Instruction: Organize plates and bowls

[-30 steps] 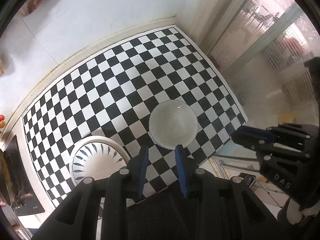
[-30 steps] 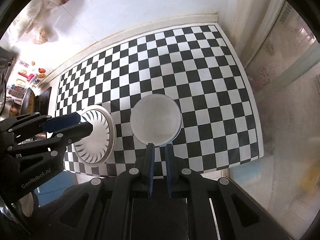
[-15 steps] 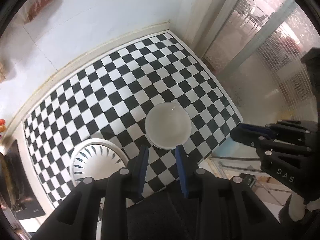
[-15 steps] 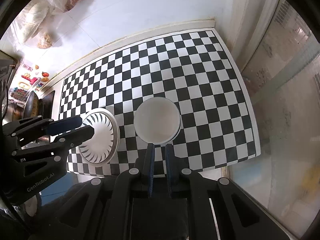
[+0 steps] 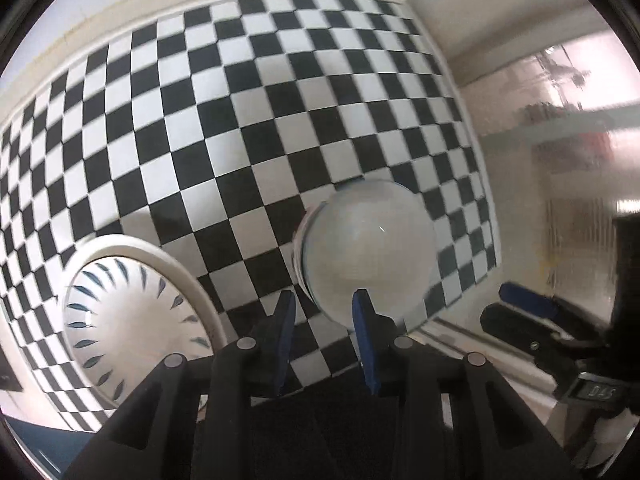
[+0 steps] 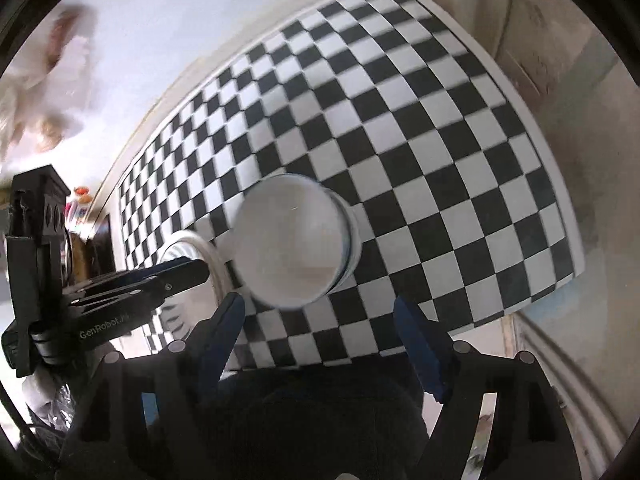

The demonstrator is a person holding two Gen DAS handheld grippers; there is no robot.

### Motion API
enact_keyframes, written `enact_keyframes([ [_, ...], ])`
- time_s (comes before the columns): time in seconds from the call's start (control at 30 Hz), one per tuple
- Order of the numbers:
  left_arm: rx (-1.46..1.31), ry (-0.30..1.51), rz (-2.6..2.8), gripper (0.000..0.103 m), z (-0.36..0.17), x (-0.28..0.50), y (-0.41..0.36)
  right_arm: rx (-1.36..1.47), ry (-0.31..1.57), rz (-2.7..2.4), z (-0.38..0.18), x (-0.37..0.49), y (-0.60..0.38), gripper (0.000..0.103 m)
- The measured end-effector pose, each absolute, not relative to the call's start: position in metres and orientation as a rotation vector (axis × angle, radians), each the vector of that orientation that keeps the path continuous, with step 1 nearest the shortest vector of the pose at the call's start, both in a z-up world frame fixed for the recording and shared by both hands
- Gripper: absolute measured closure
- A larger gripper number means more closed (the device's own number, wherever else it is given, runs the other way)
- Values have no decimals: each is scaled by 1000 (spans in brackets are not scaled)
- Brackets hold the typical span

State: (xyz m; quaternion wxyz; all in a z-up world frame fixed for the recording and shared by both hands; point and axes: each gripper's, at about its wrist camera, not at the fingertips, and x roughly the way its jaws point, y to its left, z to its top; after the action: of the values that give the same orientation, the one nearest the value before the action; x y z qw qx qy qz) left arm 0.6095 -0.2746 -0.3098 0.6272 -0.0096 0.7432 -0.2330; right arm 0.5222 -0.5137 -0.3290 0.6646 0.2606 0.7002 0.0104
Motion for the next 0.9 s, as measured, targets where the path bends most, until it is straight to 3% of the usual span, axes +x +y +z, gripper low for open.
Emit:
enact_keyframes([
  [0.23, -197, 1820, -557, 76, -355, 631, -279, 682, 1664, 13, -398, 531, -523, 24],
  [0.7, -129, 1928, -542, 71, -410, 638, -291, 727, 1771, 62, -479, 547, -510, 24],
  [0.83, -206, 1962, -575, 57, -422, 634, -289, 767, 1787, 86, -497, 549, -509, 24],
  [0.9, -221, 1952, -585, 57, -421, 635, -288, 799, 1780, 99, -503, 550, -509, 24],
])
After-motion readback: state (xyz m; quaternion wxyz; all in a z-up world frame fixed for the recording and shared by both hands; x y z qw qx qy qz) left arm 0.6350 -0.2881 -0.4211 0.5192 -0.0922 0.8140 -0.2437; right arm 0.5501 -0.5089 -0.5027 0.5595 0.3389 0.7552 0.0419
